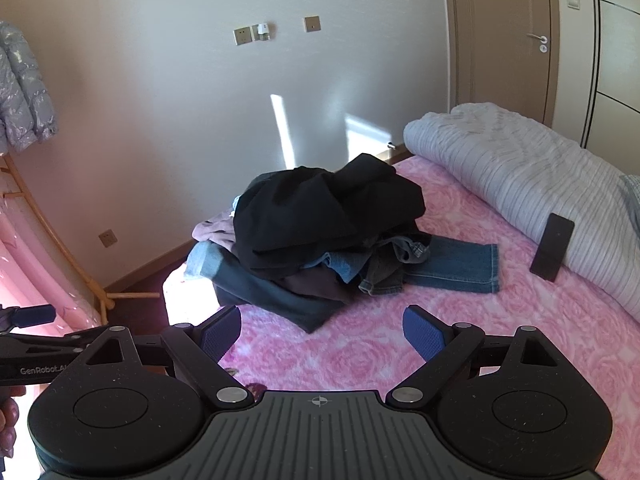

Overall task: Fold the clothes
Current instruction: 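Reach both grippers to the black garment on the clothes pile and grasp it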

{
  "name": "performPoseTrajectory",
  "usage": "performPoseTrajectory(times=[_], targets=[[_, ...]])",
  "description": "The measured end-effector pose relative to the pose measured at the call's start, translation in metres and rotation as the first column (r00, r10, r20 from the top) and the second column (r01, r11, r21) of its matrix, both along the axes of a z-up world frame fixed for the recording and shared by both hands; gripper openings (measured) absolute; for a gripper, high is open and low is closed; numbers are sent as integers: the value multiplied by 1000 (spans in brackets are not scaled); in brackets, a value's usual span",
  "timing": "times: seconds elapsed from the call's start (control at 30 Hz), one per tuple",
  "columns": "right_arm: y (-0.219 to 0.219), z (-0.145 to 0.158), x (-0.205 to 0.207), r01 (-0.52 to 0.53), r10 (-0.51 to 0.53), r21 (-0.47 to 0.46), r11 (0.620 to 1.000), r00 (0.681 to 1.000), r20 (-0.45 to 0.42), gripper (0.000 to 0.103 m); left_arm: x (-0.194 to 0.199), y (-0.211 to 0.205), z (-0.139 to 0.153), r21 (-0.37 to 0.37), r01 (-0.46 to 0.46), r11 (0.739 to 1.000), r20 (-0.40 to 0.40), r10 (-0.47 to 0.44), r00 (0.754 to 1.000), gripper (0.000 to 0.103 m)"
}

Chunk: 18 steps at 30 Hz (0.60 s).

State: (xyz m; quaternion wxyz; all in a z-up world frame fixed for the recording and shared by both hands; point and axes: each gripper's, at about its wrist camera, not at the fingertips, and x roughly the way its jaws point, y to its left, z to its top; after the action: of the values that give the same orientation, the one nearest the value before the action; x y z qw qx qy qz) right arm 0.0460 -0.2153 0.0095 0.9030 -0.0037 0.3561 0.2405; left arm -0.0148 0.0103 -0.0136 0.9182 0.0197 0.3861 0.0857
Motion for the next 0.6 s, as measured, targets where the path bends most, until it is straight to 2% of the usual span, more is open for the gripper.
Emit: performPoseTrajectory(times=[0.17,0.23,0.3,0.47,0.6], targets=[[11,-9,32,-3,4,-19,1000,1000,23,91,41,8,-14,99,108,989,6,-109,994,95],[15,-12,50,-13,13,-27,1000,1000,25,91,66,15,-23,112,161,981,8,-163,987,95],[28,-18,72,-29,31,-47,998,999,24,91,97,24,-36,90,215,973,8,-216,976,95],[68,-34,131,-89,92,-112,990,996,20,91,191,43,-75,-19,316,949,-4,-316,949,95],[108,-55,187,-137,140,-172,976,990,6,91,270,63,-103,-109,337,935,-30,-342,939,93]])
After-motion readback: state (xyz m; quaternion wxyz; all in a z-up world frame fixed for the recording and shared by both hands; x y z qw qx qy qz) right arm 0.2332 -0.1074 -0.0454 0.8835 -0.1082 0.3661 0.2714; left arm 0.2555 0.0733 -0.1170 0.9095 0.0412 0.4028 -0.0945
